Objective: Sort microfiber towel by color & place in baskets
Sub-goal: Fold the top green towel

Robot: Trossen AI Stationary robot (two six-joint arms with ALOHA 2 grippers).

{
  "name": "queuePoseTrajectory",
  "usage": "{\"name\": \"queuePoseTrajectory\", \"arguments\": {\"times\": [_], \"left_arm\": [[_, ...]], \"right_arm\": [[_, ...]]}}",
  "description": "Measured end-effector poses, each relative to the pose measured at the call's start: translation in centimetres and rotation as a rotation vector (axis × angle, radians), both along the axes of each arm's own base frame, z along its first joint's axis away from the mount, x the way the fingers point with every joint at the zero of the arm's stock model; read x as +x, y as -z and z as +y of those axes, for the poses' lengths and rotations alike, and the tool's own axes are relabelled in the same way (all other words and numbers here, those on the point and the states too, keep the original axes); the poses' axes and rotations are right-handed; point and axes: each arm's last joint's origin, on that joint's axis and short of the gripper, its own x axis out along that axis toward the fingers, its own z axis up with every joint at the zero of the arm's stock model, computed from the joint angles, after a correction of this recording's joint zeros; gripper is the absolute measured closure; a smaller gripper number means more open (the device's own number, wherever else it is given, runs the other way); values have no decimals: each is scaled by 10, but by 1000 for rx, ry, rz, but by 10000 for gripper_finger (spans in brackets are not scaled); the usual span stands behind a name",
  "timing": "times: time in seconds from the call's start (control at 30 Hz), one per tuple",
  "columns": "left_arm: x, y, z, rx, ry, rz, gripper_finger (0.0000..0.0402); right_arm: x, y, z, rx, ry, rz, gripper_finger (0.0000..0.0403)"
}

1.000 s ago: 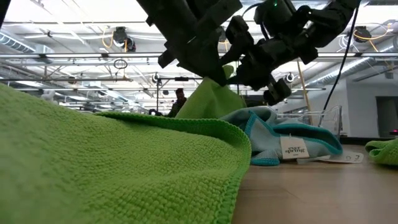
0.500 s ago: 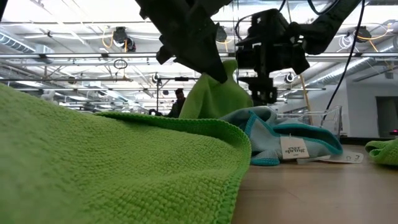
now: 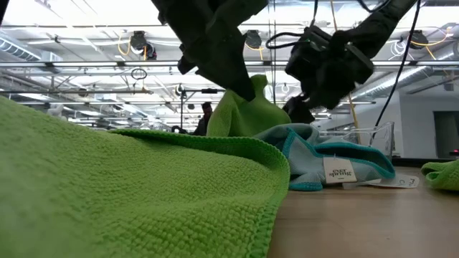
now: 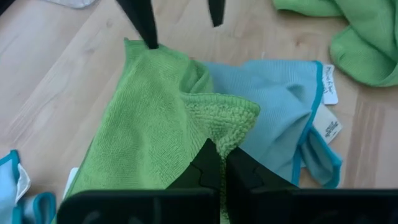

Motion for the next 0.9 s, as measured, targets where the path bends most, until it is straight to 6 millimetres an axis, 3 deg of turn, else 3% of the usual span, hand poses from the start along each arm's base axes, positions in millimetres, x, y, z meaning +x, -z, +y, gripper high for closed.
{"name": "queuePoseTrajectory", "arguments": {"times": [0.23,0.6,0.9], "left_arm": [[-1,1,0,-4,2,10,399],[0,1,5,-1,-6,23,399],[0,1,5,-2,-11,22,398]], "right_arm": [[0,-6,8,-472,-42,-56,126],[8,2,26,-619,-203,-107,128],[10,5,28,-682,-235,-111,164]]}}
